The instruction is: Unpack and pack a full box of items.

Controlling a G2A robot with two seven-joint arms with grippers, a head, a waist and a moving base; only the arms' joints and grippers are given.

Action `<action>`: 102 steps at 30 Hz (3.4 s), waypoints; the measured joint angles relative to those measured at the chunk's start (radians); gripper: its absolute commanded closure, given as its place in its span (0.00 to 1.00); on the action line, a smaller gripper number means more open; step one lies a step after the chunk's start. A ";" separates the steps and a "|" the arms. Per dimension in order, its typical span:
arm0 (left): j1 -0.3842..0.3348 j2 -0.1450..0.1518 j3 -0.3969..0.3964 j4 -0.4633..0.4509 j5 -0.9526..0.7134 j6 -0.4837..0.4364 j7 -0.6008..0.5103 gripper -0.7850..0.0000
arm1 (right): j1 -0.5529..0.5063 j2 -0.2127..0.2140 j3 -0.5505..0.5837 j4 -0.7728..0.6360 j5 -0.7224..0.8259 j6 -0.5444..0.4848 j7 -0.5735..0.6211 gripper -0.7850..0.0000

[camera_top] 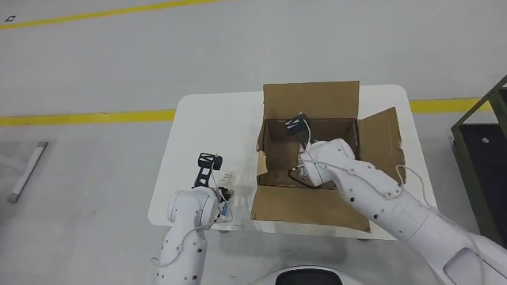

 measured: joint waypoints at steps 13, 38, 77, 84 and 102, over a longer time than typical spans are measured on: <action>0.000 0.000 0.000 0.000 0.000 0.000 0.000 0.00 | 0.073 -0.104 -0.051 0.313 0.143 -0.017 -0.174 0.57; 0.000 0.000 0.000 0.000 0.000 0.000 0.000 0.00 | 0.103 -0.228 -0.022 0.633 0.342 -0.045 -0.400 0.32; 0.000 0.000 0.000 0.000 0.000 0.000 0.000 0.00 | 0.170 -0.292 0.033 0.790 0.366 -0.137 -0.430 1.00; 0.000 0.000 0.000 0.000 0.000 0.000 0.000 0.00 | 0.131 -0.242 0.102 0.615 0.317 -0.135 -0.441 1.00; 0.000 0.000 0.000 0.000 0.000 0.000 0.000 0.00 | -0.267 -0.064 0.406 -0.279 -0.082 -0.157 -0.236 1.00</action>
